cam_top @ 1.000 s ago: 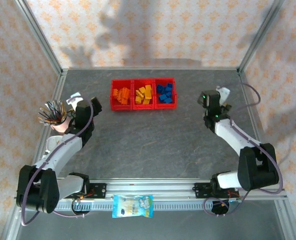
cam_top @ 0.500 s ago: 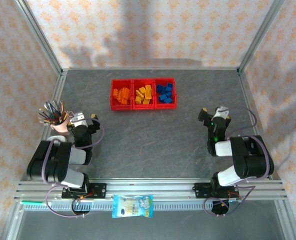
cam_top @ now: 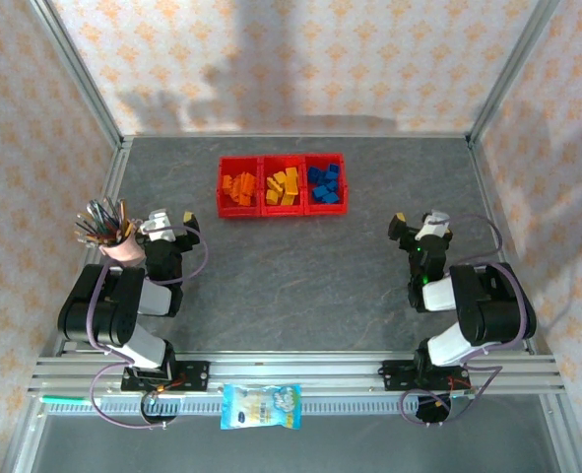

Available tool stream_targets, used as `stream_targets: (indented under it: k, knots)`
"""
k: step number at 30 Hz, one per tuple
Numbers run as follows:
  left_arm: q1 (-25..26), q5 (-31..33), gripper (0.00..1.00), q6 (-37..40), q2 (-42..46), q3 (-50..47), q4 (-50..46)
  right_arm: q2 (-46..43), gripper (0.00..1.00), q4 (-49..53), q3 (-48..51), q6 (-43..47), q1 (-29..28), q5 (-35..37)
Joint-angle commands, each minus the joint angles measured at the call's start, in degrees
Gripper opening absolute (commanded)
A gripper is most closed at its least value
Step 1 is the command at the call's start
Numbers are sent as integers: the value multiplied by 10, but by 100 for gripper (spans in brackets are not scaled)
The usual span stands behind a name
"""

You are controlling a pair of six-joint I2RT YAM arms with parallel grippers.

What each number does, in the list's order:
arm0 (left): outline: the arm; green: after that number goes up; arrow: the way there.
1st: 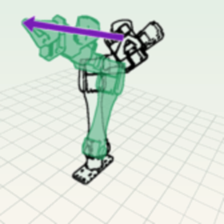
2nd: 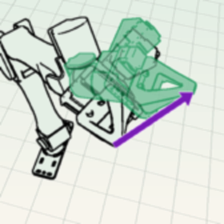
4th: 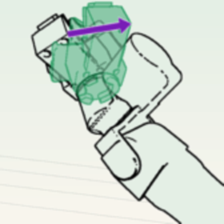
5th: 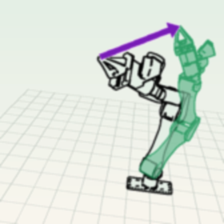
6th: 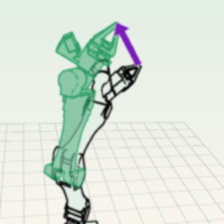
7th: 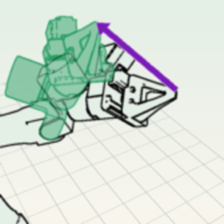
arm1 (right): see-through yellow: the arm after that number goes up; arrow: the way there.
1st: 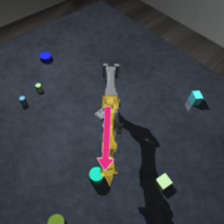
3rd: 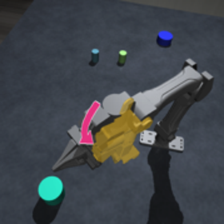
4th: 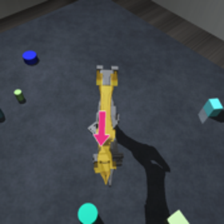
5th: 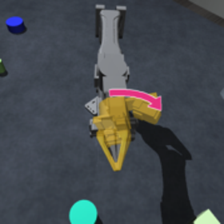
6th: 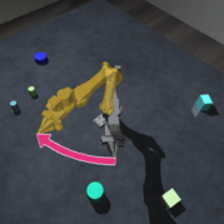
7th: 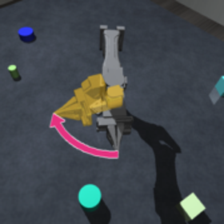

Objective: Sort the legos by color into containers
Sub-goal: Reset both arms

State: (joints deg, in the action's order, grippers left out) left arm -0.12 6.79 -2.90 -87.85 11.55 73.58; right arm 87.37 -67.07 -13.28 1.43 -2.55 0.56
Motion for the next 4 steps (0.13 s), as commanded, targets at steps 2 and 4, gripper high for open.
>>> stream_targets:
  k: [2, 4]
  knots:
    - [1, -30, 99, 15, 0, 9, 16, -1, 100, -24, -6, 9, 4, -5]
    - [1, -35, 99, 17, 0, 8, 18, -4, 100, -30, -2, 9, 4, -4]
